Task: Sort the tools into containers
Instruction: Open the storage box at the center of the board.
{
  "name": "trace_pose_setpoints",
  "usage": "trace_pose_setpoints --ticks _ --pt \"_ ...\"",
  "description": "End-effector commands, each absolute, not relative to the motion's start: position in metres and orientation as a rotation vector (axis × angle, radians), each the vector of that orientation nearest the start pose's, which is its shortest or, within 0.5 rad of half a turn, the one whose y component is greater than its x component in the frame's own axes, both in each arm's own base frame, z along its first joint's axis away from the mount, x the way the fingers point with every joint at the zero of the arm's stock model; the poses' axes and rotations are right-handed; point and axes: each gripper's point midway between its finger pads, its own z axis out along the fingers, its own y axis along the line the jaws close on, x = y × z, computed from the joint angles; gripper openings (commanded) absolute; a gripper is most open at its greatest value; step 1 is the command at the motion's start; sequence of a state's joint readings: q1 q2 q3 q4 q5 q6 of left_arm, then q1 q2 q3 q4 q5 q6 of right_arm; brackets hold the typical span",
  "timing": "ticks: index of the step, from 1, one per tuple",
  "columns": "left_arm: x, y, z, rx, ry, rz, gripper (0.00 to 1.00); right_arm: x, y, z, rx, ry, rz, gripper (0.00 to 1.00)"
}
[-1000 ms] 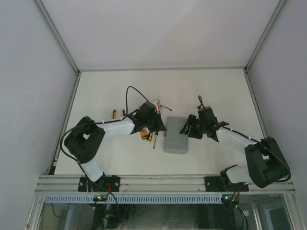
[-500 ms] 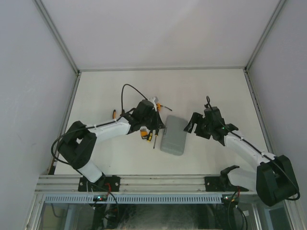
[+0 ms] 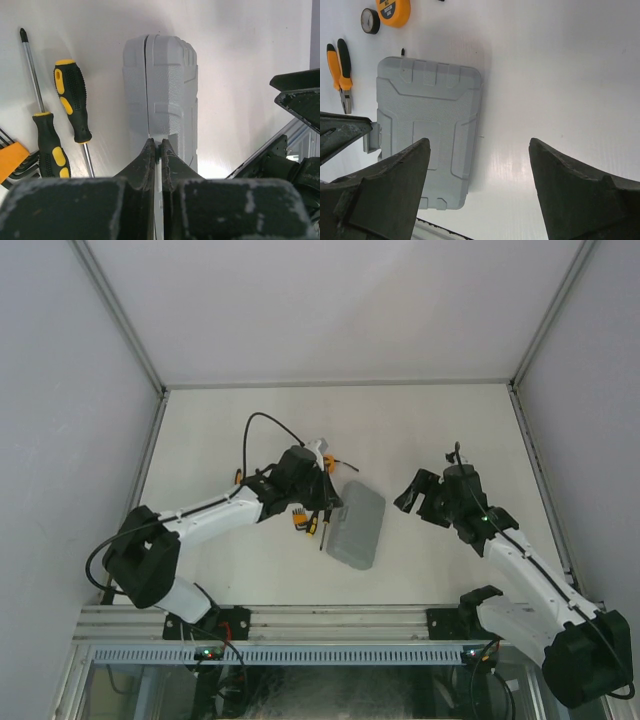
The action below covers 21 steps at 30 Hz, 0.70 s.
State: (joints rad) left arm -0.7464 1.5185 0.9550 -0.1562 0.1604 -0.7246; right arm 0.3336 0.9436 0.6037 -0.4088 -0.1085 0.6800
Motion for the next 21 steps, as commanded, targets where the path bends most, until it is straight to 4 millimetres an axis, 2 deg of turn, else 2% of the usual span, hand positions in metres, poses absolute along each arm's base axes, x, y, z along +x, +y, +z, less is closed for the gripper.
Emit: trace_pose_setpoints --ticks 1,12,21 --pt "0.268 -0.335 0.178 0.168 2.306 -0.997 0.00 0.251 0.130 0.131 0.364 2.323 0.616 0.79" --pt "0.262 -0.333 0.216 0.165 2.230 -1.037 0.00 0.248 0.127 0.153 0.357 2.262 0.631 0.76" --pt "0.262 -0.332 0.217 0.160 2.230 -1.036 0.00 0.245 0.127 0.164 0.353 2.242 0.645 0.69"
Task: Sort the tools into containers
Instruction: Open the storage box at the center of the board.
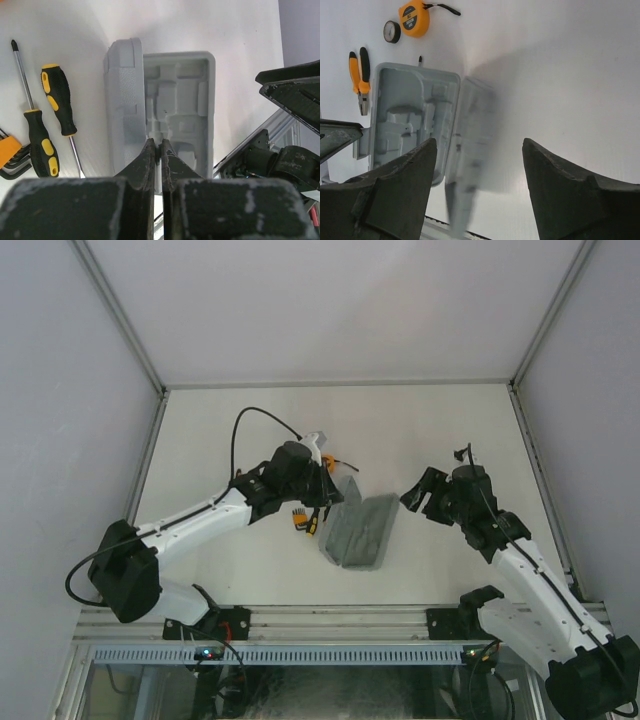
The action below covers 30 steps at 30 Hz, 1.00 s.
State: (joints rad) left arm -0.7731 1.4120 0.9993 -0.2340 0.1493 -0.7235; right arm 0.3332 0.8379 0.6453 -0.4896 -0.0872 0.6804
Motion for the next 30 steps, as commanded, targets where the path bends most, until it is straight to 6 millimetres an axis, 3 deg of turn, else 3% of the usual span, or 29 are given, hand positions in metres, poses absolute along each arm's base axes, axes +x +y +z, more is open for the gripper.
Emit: trace_pose_setpoints --ticks 1,10,18,26,30 --pt "0.262 -0.332 0.217 0.160 2.231 -1.033 0.00 0.244 0.127 0.164 0.352 2.242 0.645 0.68" --pt "0.263 -0.330 0.206 0.149 2.253 -1.006 0.00 0.241 0.142 0.161 0.296 2.288 0.713 0.57" --pt "0.263 -0.328 0.196 0.129 2.279 -0.989 0.00 0.222 0.181 0.110 0.166 2.519 0.694 0.54" --pt "0.262 -0.322 0.188 0.120 2.296 -0.956 0.00 0.216 0.168 0.072 0.245 2.636 0.452 0.52" --pt "0.258 -0.319 0.175 0.122 2.324 -0.944 0.00 0.219 0.169 0.061 0.238 2.666 0.444 0.47"
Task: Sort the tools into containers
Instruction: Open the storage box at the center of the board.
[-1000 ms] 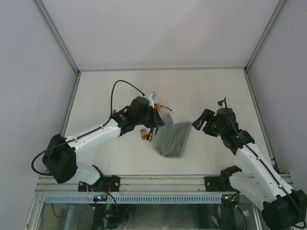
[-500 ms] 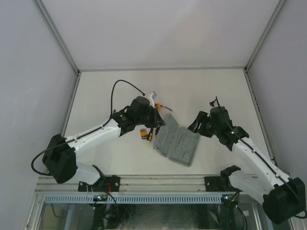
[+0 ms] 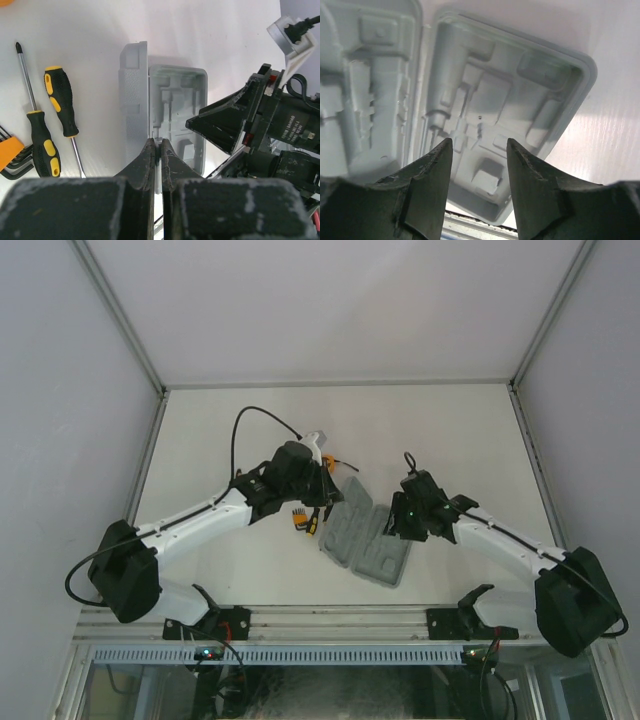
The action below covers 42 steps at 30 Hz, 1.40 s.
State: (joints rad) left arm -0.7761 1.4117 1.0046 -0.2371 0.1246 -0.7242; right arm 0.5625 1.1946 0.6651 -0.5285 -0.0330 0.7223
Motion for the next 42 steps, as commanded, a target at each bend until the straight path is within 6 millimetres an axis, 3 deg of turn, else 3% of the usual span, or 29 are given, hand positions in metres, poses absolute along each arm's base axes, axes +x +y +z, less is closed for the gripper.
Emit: trace_pose_setpoints --ticks 1,5,14,24,32,38,42 --pt "0.257 -0.318 0.172 0.122 2.331 -0.940 0.00 0.220 0.170 0.058 0.237 2.675 0.447 0.46" --pt "0.252 -0.314 0.161 0.114 2.352 -0.934 0.00 0.222 0.167 0.050 0.232 2.707 0.400 0.46" --pt "0.239 -0.314 0.148 0.129 2.383 -0.942 0.03 0.236 0.131 0.039 0.301 2.722 0.313 0.48" --pt "0.211 -0.332 0.111 0.169 2.463 -0.961 0.05 0.254 0.110 0.031 0.378 2.721 0.343 0.50" --pt "0.210 -0.325 0.098 0.161 2.485 -0.905 0.11 0.265 0.111 0.036 0.358 2.689 0.388 0.51" --pt "0.217 -0.315 0.103 0.160 2.463 -0.830 0.23 0.277 0.119 0.057 0.272 2.630 0.422 0.53" --pt "0.224 -0.307 0.113 0.157 2.433 -0.783 0.33 0.274 0.118 0.070 0.250 2.595 0.356 0.57"
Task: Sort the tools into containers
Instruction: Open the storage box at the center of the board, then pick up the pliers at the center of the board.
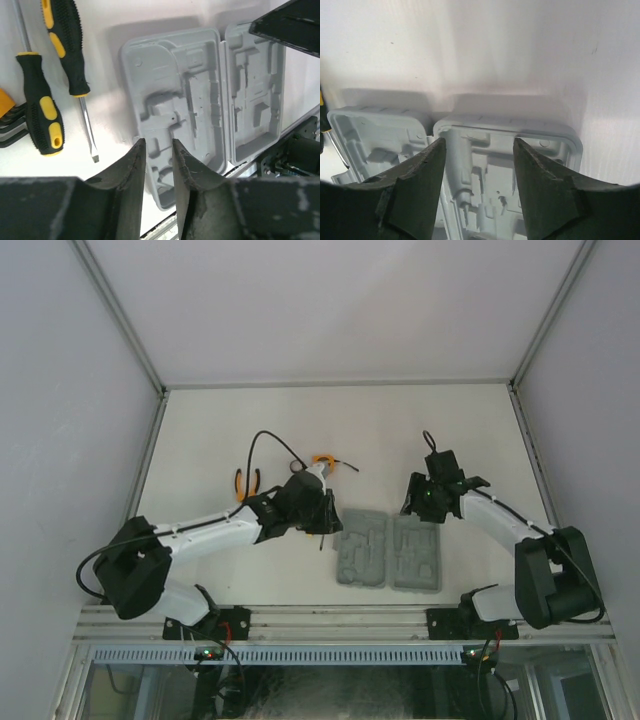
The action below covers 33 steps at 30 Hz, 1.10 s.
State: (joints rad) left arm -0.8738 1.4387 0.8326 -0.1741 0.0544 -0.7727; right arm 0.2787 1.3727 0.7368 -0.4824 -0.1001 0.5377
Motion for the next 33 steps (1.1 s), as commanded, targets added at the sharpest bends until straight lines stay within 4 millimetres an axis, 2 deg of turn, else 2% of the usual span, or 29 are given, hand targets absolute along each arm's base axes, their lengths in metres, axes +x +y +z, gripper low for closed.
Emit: trace_pose_setpoints --ticks 1,5,12,19,25,33 --pt "0.226 -0.304 0.115 0.153 2.428 -0.773 0.35 0.272 0.117 0.072 0.248 2.589 0.334 0.59" --pt "0.235 -0.290 0.126 0.129 2.395 -0.747 0.43 0.260 0.118 0.078 0.235 2.574 0.235 0.65" --pt "0.247 -0.262 0.141 0.115 2.350 -0.684 0.47 0.233 0.123 0.071 0.242 2.593 0.132 0.65" --pt "0.251 -0.246 0.145 0.118 2.321 -0.641 0.43 0.218 0.127 0.051 0.260 2.664 0.125 0.57" --pt "0.251 -0.241 0.143 0.113 2.321 -0.628 0.40 0.211 0.119 0.041 0.265 2.704 0.051 0.57" --pt "0.254 -0.238 0.140 0.114 2.328 -0.593 0.33 0.207 0.120 0.024 0.234 2.770 0.023 0.57"
